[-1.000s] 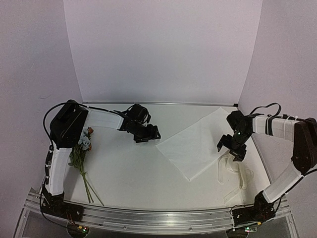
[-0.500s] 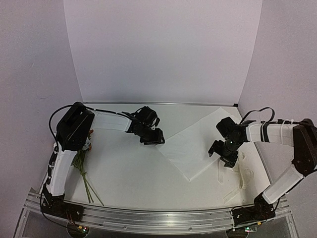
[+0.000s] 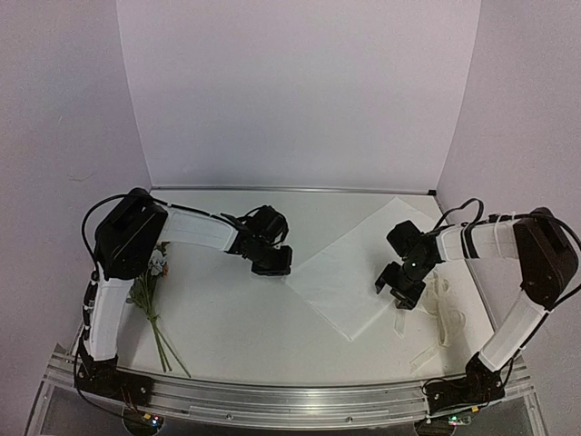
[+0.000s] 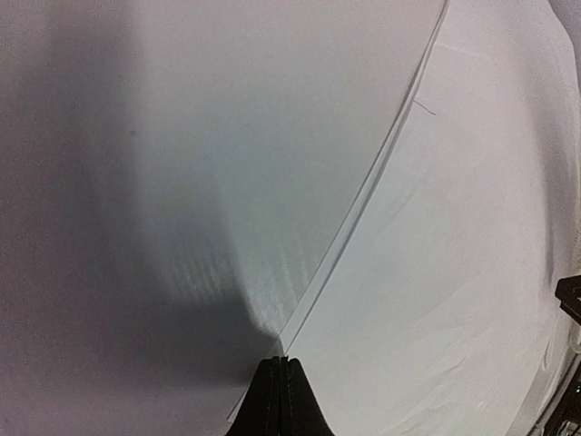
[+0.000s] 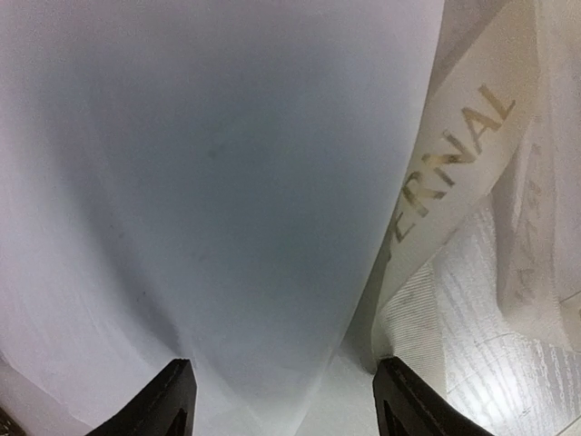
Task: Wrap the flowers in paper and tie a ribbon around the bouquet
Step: Pick up the folded wrapping paper from the center of the board.
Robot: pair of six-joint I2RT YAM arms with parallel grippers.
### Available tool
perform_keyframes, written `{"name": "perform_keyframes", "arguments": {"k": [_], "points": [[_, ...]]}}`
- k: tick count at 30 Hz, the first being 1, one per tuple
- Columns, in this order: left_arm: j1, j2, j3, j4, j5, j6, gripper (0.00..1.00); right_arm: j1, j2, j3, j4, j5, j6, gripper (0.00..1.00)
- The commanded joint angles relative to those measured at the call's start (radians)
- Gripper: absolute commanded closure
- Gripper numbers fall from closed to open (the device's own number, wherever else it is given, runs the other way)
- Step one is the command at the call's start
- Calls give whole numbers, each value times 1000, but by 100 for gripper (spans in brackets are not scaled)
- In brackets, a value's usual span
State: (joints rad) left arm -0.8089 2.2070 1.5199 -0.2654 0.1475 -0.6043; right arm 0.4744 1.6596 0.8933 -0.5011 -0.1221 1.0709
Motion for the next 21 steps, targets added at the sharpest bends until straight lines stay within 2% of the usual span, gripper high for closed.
{"name": "perform_keyframes", "arguments": {"k": [1, 10, 14, 15, 17, 19, 21], "points": [[1, -154, -142, 12, -43, -51, 100, 53, 54, 74, 18, -19, -4, 36], [2, -401, -430, 60, -64, -149, 100, 160, 162, 207, -35, -59, -52, 67], [3, -492, -501, 38, -92, -169, 99, 192, 177, 248, -90, -58, -109, 85], [8, -510, -509, 22, -100, -170, 94, 197, 181, 258, -102, -64, -127, 90], [24, -548, -529, -7, -104, -172, 76, 203, 188, 272, -118, -87, -156, 99], [63, -590, -565, -1, -64, -175, 59, 210, 191, 284, -120, -112, -188, 100], [110, -632, -609, 23, 2, -181, 48, 219, 192, 300, -120, -142, -226, 100]]}}
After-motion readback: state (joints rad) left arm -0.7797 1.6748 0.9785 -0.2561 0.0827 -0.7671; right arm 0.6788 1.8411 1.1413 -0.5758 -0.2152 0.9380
